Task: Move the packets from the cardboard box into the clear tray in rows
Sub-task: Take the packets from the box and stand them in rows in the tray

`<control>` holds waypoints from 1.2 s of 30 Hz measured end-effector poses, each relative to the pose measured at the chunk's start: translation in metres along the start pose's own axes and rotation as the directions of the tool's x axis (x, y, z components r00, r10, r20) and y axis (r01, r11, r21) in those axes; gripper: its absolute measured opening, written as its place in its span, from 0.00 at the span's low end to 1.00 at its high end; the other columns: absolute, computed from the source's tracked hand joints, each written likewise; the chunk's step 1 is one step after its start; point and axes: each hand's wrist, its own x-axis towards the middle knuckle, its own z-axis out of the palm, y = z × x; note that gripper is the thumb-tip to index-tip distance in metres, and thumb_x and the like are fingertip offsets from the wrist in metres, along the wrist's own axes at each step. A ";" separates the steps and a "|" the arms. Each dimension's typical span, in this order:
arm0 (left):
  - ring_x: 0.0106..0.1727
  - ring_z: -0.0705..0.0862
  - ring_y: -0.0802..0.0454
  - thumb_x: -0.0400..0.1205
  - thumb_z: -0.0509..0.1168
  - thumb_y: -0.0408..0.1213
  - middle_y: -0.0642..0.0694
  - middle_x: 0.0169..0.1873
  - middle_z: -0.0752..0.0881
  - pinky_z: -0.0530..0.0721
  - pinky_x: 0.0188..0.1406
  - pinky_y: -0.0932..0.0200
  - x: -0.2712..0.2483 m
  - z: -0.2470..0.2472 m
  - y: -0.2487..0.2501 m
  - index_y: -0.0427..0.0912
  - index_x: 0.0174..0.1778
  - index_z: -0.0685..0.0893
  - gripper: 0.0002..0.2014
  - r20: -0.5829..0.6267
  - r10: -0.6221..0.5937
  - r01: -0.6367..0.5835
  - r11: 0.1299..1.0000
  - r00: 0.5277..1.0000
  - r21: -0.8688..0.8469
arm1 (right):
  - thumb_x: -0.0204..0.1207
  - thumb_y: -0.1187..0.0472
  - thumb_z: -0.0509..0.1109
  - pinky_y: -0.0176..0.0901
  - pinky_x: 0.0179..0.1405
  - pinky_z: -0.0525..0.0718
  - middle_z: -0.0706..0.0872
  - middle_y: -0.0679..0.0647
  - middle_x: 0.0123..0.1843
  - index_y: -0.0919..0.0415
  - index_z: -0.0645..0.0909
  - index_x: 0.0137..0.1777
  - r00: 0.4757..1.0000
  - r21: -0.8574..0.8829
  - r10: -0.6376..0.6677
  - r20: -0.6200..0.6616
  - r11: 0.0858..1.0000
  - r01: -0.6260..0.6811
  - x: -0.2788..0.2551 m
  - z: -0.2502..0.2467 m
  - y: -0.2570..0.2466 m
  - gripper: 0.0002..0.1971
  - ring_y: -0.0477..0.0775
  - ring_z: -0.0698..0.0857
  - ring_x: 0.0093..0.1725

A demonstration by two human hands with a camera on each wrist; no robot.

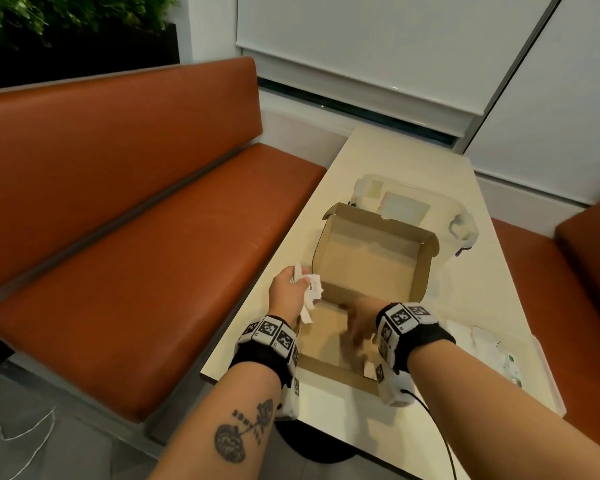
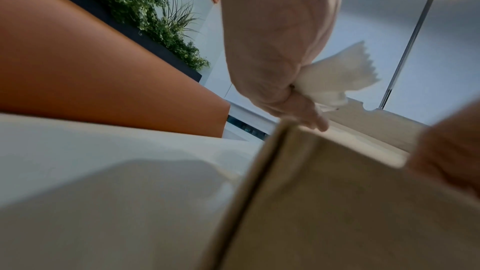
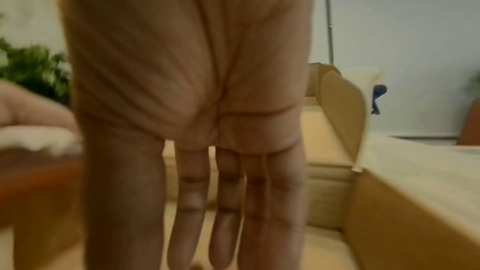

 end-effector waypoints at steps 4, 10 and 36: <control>0.43 0.86 0.42 0.83 0.59 0.25 0.37 0.50 0.86 0.87 0.34 0.56 -0.001 0.008 -0.008 0.37 0.55 0.84 0.10 0.016 -0.017 0.016 1.000 1.000 0.025 | 0.60 0.49 0.82 0.52 0.57 0.83 0.85 0.54 0.59 0.59 0.81 0.61 0.998 -0.335 0.045 0.034 0.942 -0.031 0.002 0.025 0.018 0.30 0.61 0.85 0.58; 0.44 0.84 0.47 0.84 0.59 0.26 0.41 0.50 0.85 0.79 0.31 0.63 0.003 0.010 -0.011 0.39 0.58 0.84 0.12 -0.016 0.004 -0.002 0.996 1.000 0.090 | 0.64 0.51 0.80 0.59 0.61 0.81 0.79 0.59 0.64 0.58 0.73 0.67 0.991 -0.402 0.124 0.053 0.911 -0.092 0.001 0.042 0.024 0.32 0.65 0.81 0.64; 0.46 0.85 0.42 0.84 0.58 0.26 0.38 0.51 0.85 0.86 0.40 0.52 0.004 0.010 -0.012 0.38 0.59 0.83 0.12 -0.006 -0.025 0.025 0.998 1.000 0.050 | 0.66 0.54 0.80 0.52 0.62 0.83 0.82 0.57 0.66 0.57 0.76 0.69 0.993 -0.151 0.112 0.033 0.983 -0.106 -0.013 0.030 0.025 0.30 0.60 0.83 0.62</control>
